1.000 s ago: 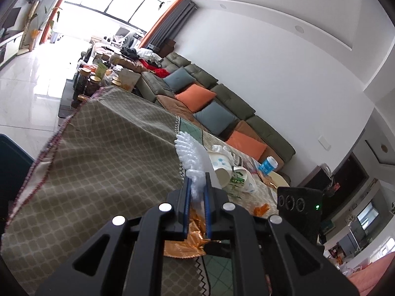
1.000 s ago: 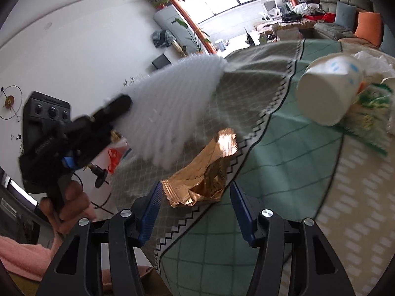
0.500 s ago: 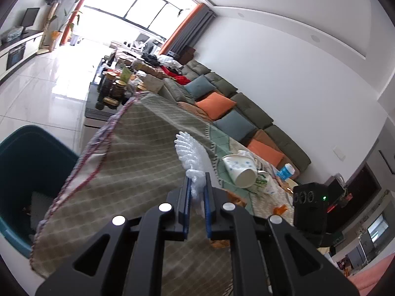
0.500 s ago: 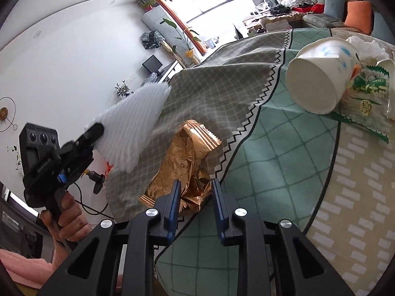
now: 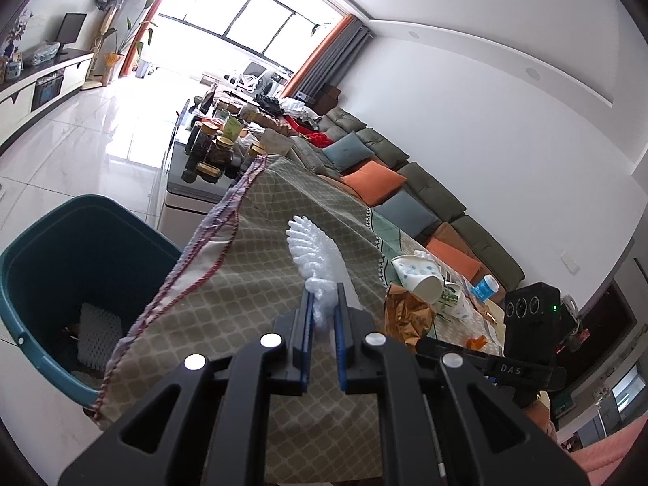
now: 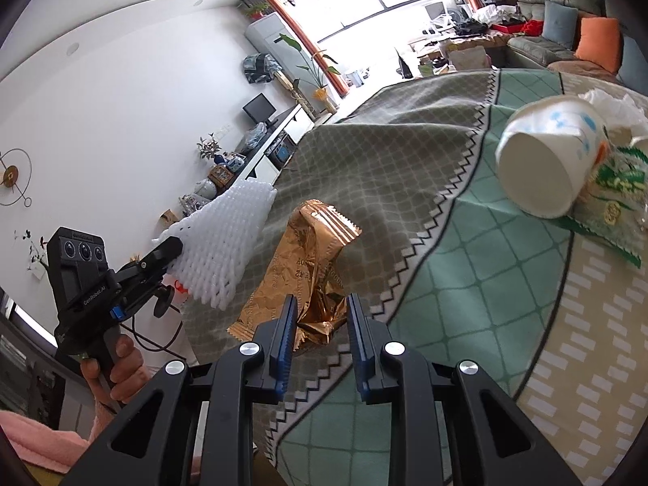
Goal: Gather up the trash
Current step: 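Carry the foam net and gold wrapper over the teal bin with both tools, then open both tools to drop the foam net and wrapper into the bin, then move both open tools back over the table trash, then grasp the blue-dotted white paper bowl with the left tool while the right tool grasps a white cup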
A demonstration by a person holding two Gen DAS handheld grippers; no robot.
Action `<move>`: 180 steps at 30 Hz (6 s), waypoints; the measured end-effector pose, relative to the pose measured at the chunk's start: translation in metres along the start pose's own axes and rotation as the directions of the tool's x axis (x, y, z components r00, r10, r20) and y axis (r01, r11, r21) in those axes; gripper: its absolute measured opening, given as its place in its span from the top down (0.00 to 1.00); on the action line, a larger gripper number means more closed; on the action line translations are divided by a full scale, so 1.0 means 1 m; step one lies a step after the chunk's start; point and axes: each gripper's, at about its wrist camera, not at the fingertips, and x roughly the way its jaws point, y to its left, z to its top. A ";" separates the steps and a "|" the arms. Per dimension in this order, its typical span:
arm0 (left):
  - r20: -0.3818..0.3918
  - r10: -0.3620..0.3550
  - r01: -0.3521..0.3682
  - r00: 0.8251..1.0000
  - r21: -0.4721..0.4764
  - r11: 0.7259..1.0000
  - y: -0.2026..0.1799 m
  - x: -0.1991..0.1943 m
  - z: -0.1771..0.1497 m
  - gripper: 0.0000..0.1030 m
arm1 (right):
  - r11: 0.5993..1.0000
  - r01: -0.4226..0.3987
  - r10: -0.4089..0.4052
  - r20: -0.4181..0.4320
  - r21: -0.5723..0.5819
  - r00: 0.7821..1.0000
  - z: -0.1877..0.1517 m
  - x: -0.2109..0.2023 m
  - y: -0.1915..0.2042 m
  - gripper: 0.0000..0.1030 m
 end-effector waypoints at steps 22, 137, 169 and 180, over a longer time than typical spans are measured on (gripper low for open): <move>0.076 0.092 -0.093 0.993 -0.002 0.996 0.012 -0.043 0.001 0.90 | 0.993 -0.069 0.066 -0.026 -0.097 0.997 0.020 0.030 0.035 0.76; 0.075 0.296 -0.296 0.952 -0.012 0.955 0.027 0.002 0.013 0.54 | 0.971 -0.081 0.067 -0.068 -0.226 0.995 0.059 0.095 0.093 0.53; -0.328 -0.006 0.103 0.945 0.280 0.954 -0.178 0.237 -0.014 0.34 | 0.917 0.345 -0.387 0.248 0.199 0.888 0.038 -0.128 -0.134 0.42; -0.399 -0.026 0.120 0.916 0.212 0.970 -0.179 0.273 -0.008 0.41 | 0.926 0.265 -0.325 0.211 0.269 0.922 0.044 -0.122 -0.168 0.41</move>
